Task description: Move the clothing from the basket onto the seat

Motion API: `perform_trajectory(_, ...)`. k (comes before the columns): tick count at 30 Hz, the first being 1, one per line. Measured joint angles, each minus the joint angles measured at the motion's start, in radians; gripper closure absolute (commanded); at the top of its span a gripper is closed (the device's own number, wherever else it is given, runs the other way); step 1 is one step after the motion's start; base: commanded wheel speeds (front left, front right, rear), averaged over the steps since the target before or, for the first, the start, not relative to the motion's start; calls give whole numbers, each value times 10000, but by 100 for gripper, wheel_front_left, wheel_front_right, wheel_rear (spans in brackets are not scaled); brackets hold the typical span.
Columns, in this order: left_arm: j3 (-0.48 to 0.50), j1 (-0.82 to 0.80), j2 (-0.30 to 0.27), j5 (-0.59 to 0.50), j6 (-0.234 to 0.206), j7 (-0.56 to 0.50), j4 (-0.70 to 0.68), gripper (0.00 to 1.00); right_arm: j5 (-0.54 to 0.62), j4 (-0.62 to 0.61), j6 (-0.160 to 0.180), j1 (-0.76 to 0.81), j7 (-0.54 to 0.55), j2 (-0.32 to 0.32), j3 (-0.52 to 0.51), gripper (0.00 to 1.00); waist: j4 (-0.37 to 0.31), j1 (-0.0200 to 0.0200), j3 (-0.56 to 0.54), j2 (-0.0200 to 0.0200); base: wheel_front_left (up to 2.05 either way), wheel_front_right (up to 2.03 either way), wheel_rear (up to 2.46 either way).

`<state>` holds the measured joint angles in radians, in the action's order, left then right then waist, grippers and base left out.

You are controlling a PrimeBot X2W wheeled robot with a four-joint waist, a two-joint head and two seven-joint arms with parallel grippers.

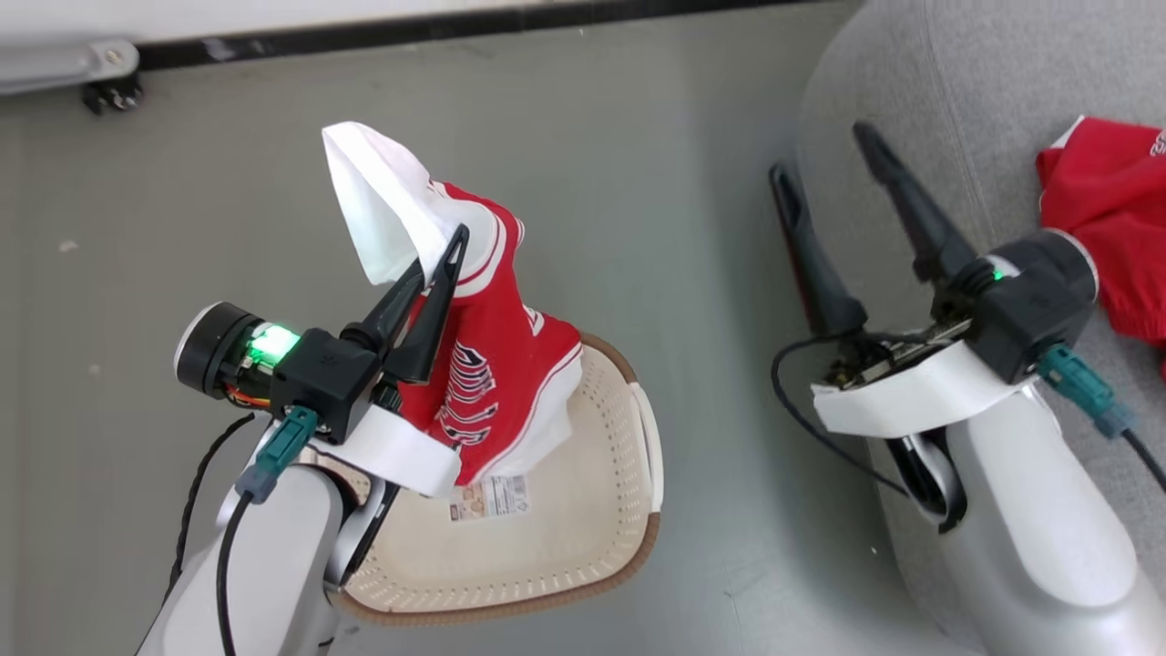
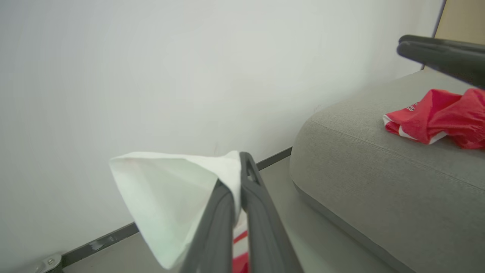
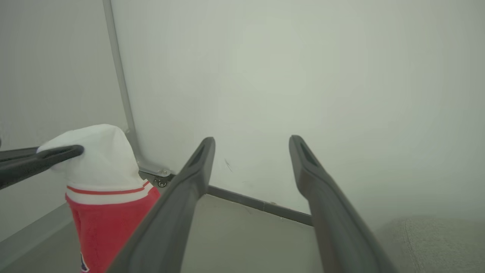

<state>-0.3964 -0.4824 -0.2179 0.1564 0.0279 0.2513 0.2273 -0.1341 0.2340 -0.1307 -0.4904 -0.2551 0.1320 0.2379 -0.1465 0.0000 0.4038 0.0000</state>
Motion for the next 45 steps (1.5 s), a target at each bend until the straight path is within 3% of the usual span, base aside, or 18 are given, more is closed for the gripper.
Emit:
perform_trajectory(16, 142, 505, -378, 173, 359, 2, -926, 100, -991, 219, 0, 200, 245, 688, 2140, 0, 650, 0, -1466, 0, 0, 0, 0)
perform_trajectory(32, -217, 517, -953, 186, 796, 12, -1659, 100, -2506, -347, 0, 486, 1164, 1879, 4443, 0, 1201, 0, -2943, 0, 0, 0, 0)
perform_trajectory(45, -426, 671, -1308, 617, 884, -17, -1866, 100, -3751, -1392, 0, 1070, 1918, 2941, 5108, 0, 1297, -1, -3842, 0, 0, 0, 0)
